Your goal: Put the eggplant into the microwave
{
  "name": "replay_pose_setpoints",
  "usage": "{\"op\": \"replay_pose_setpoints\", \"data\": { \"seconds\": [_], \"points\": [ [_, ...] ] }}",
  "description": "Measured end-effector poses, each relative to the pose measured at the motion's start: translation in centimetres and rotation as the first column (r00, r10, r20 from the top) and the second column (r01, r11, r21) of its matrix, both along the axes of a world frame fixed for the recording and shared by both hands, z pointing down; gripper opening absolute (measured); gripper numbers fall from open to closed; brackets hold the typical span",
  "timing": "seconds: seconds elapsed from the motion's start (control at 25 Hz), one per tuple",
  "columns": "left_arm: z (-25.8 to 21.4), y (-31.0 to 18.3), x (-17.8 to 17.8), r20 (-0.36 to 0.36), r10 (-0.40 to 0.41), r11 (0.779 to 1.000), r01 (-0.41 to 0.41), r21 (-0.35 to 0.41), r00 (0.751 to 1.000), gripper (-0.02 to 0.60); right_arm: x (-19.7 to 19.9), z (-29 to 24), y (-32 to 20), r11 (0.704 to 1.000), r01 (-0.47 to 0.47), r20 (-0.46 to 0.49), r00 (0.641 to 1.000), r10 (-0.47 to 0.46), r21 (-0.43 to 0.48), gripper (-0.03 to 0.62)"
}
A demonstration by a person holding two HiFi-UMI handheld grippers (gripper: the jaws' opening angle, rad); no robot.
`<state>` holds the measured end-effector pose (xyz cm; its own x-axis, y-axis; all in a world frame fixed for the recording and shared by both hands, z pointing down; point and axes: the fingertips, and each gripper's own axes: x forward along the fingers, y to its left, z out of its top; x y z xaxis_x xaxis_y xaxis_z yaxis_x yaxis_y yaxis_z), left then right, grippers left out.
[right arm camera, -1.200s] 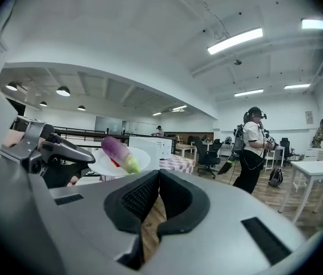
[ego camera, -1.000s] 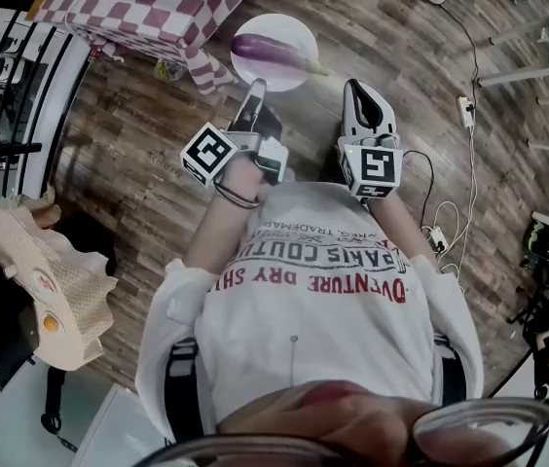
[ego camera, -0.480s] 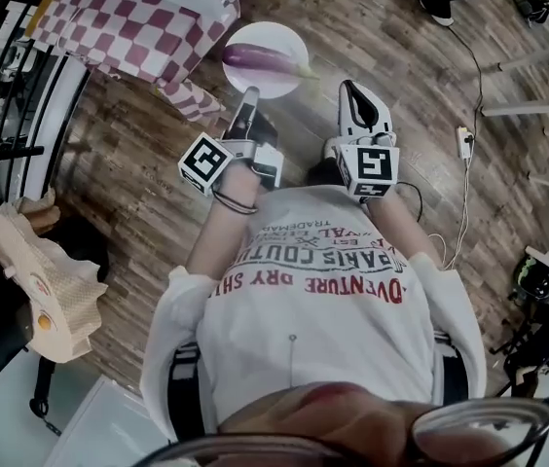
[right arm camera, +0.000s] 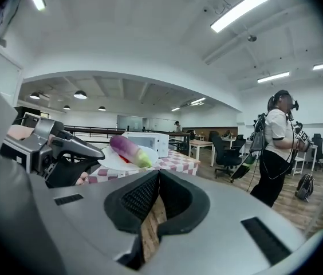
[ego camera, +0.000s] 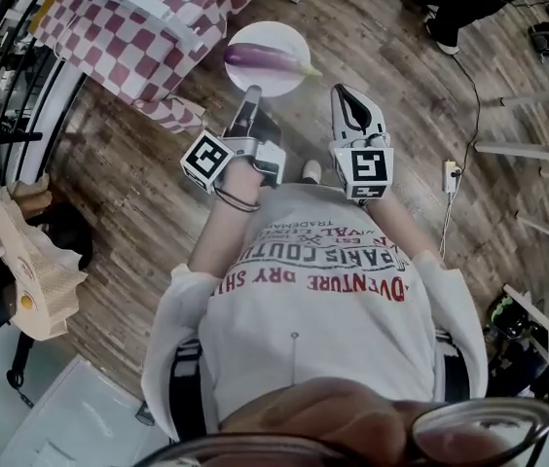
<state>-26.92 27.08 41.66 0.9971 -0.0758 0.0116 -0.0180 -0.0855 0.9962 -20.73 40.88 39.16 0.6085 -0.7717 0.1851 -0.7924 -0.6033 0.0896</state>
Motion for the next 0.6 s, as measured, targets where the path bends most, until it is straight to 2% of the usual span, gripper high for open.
{"op": "replay_pose_setpoints", "data": {
  "seconds": [0.24, 0.4, 0.6],
  "points": [
    [0.3, 1.8, 4.1, 0.008, -0.012, 0.999, 0.012, -0.035, 1.0, 0.034, 4.8, 1.4, 1.4, 0.999, -0.019, 0.062, 0.998, 0.017, 0.029, 0.026],
    [0.8, 0.8, 6.4, 0.041, -0.028, 0.999, 0.029, -0.017, 0.999, 0.034, 7.9, 1.9, 1.1, 1.0, -0.015, 0.07, 0.997, 0.014, 0.025, 0.026],
    [1.3, -1.6, 10.8, 0.035, -0.022, 0.999, 0.024, -0.039, 0.999, 0.034, 12.3, 2.3, -1.2, 1.0, -0.023, 0.067, 0.998, 0.022, 0.016, 0.026]
  ]
}}
